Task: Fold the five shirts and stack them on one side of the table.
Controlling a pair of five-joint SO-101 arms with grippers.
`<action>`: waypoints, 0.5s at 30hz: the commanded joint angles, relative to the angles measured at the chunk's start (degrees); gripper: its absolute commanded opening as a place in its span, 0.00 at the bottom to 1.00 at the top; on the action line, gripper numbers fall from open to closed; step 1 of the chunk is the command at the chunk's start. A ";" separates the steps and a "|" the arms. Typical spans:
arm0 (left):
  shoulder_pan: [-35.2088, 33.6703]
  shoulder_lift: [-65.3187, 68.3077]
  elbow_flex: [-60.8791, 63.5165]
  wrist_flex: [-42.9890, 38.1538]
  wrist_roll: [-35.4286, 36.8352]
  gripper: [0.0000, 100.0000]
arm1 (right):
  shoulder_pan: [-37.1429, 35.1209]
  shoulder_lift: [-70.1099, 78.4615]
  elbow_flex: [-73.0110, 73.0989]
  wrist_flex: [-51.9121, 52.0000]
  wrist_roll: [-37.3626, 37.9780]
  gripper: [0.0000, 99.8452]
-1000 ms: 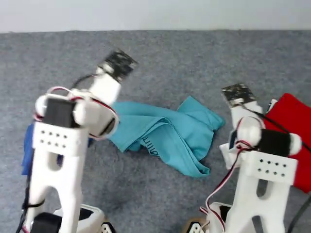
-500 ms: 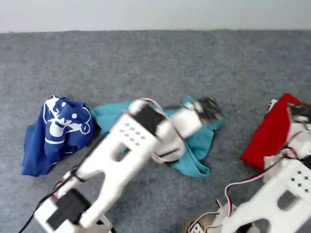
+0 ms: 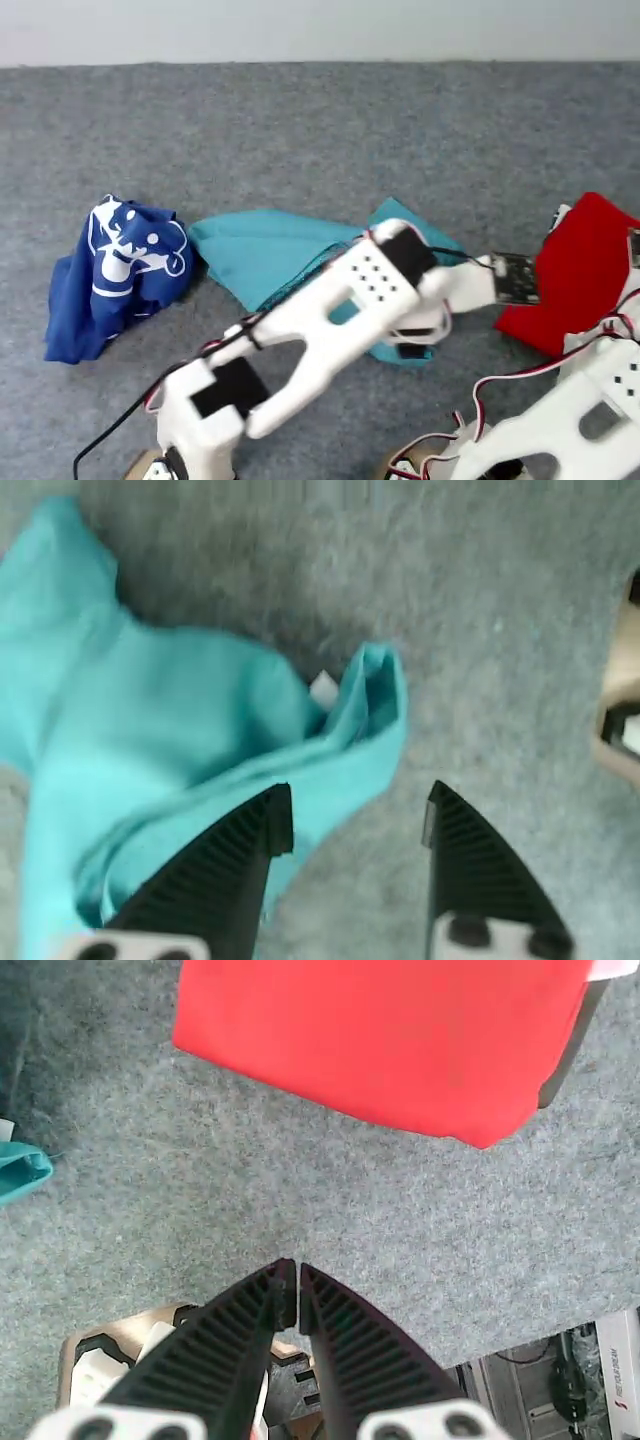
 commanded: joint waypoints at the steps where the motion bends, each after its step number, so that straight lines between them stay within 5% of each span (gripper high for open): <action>1: 3.25 4.13 -6.20 0.62 -0.88 0.22 | 0.66 -1.27 -2.11 2.42 0.18 0.01; 15: 3.96 24.88 -20.79 0.62 -5.36 0.21 | 8.13 -1.27 -2.11 2.42 0.53 0.01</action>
